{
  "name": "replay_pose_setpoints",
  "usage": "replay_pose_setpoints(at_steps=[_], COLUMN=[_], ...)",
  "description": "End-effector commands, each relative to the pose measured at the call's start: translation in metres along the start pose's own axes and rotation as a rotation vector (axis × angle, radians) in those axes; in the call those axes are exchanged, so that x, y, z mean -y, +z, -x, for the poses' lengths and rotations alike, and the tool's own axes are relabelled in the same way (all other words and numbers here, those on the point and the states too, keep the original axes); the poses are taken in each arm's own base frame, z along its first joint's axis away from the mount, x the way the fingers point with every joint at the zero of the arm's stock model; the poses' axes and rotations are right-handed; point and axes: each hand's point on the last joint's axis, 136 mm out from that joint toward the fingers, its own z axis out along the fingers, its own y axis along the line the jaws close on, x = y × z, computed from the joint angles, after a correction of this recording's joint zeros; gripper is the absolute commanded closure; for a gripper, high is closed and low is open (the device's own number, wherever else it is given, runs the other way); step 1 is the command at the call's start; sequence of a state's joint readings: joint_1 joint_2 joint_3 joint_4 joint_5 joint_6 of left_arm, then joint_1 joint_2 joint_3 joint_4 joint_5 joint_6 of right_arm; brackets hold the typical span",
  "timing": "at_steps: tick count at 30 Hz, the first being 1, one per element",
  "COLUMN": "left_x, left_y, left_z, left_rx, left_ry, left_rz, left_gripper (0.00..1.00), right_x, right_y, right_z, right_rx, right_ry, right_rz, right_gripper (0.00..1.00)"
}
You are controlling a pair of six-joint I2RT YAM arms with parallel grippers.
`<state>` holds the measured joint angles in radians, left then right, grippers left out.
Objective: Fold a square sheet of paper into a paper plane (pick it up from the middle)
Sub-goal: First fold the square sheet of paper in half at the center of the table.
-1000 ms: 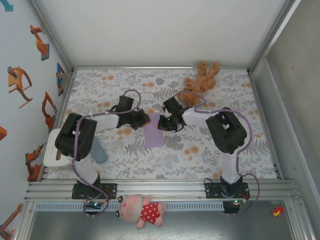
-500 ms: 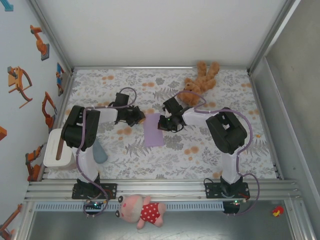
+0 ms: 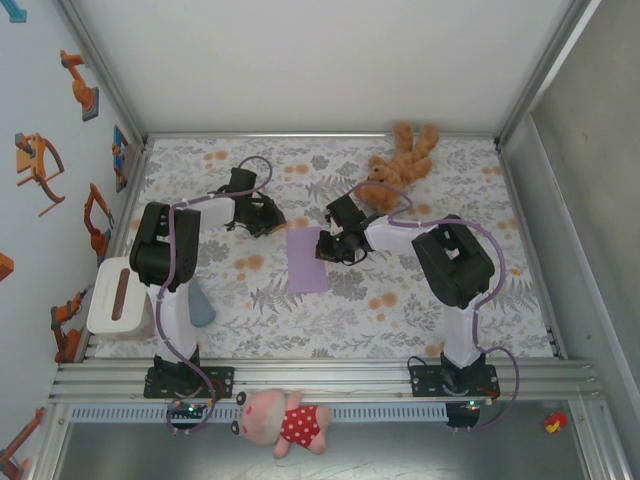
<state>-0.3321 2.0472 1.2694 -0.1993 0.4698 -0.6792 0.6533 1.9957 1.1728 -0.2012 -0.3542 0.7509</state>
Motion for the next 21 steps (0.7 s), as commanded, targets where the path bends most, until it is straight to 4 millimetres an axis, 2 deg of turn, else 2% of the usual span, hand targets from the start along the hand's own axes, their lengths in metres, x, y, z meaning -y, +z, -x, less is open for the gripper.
replay_pose_setpoints(at_steps=[1,5,8,14,21], left_x=[0.011,0.037,0.042,0.027,-0.002], left_y=[-0.019,-0.029,-0.021,0.003,0.005], left_z=[-0.004,-0.015,-0.025,-0.035,-0.024], left_rx=[0.005,0.006,-0.021,-0.077,-0.065], left_ry=[0.052,0.086,0.082,0.06,0.043], left_rz=[-0.015,-0.11,-0.125,-0.043,0.091], left_gripper=[0.86,0.85,0.84,0.85,0.86], right_x=[0.123,0.118,0.116,0.119,0.122], right_y=[0.02,0.019,0.02,0.021,0.019], right_z=[-0.071,-0.068,-0.066,-0.068,-0.071], right_rx=[-0.18,-0.172,-0.172,-0.176,-0.176], right_ry=[0.115,0.113,0.113,0.115,0.117], right_rz=[-0.44,-0.426,-0.422,-0.426,-0.438], right_gripper=[1.0,1.0,1.0,1.0,1.0])
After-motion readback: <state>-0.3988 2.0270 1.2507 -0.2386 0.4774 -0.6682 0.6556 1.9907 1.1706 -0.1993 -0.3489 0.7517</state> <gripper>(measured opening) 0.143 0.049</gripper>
